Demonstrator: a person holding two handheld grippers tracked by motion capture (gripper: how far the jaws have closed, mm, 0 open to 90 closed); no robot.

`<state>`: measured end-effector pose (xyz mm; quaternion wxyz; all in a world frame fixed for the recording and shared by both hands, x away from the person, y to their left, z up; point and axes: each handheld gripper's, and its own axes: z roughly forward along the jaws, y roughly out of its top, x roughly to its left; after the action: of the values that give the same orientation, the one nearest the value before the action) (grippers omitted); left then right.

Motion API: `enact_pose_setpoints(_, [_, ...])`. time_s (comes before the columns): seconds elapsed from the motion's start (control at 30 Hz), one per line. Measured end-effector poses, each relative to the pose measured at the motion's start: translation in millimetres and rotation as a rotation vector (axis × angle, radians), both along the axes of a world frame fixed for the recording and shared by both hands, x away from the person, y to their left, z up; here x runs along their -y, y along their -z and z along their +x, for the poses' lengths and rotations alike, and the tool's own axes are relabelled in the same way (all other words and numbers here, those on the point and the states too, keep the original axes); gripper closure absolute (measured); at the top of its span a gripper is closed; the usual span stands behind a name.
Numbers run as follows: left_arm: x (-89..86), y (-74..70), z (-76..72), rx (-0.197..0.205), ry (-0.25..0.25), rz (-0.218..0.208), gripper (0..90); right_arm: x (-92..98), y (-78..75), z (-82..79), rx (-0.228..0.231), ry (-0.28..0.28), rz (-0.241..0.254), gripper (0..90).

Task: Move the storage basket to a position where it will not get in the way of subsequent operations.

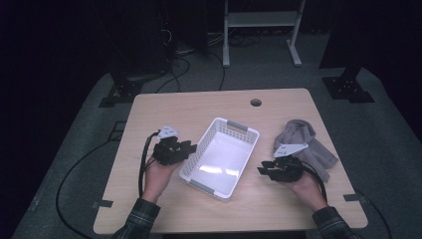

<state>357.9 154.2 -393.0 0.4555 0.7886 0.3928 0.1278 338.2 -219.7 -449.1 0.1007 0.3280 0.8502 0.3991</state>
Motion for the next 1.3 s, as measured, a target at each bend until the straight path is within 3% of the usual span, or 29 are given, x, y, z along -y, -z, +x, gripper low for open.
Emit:
enact_pose_setpoints(0.03, [0.0, 0.0, 0.0, 0.000, 0.000, 0.000, 62.8, 0.0, 0.0, 0.0, 0.000, 0.000, 0.000, 64.0])
enact_pose_setpoints(0.07, [13.9, -1.7, -6.2, -0.006, 0.048, -0.005, 62.1, 0.8, 2.4, 2.2, -0.004, 0.009, -0.008, 63.2])
enact_pose_setpoints(0.1, [13.9, -1.7, -6.2, -0.006, 0.048, -0.005, 61.9, 0.8, 2.4, 2.2, -0.004, 0.009, -0.008, 63.2])
enact_pose_setpoints(0.17, [32.5, -3.3, -13.9, -0.008, 0.093, 0.000, 60.9, 0.7, 5.4, 4.4, -0.013, 0.014, -0.017, 60.9])
enact_pose_setpoints(0.4, [63.7, 2.3, -25.6, -0.024, 0.163, 0.018, 57.8, -1.7, 8.1, 5.0, -0.012, 0.015, -0.031, 59.1])
enact_pose_setpoints(0.47, [80.8, 7.0, -33.0, -0.029, 0.199, 0.052, 57.1, -2.4, 8.9, 5.1, -0.010, 0.013, -0.041, 59.1])
enact_pose_setpoints(0.53, [86.3, 8.6, -35.6, -0.031, 0.208, 0.056, 56.6, -2.6, 9.4, 5.3, -0.009, 0.012, -0.047, 59.1])
enact_pose_setpoints(0.67, [108.2, 17.8, -45.6, -0.047, 0.246, 0.116, 55.3, -3.3, 10.0, 5.4, -0.008, 0.012, -0.054, 59.1])
enact_pose_setpoints(0.87, [118.0, 18.7, -52.5, -0.045, 0.266, 0.154, 53.7, -3.1, 9.9, 5.3, -0.004, 0.011, -0.060, 59.2])
enact_pose_setpoints(1.1, [122.4, 15.9, -56.3, -0.042, 0.274, 0.117, 51.2, -4.1, 10.2, 5.3, 0.001, 0.007, -0.065, 59.1])
enact_pose_setpoints(1.3, [130.4, 19.4, -58.4, -0.042, 0.294, 0.139, 50.0, -4.8, 10.7, 5.6, 0.001, 0.006, -0.068, 59.1])
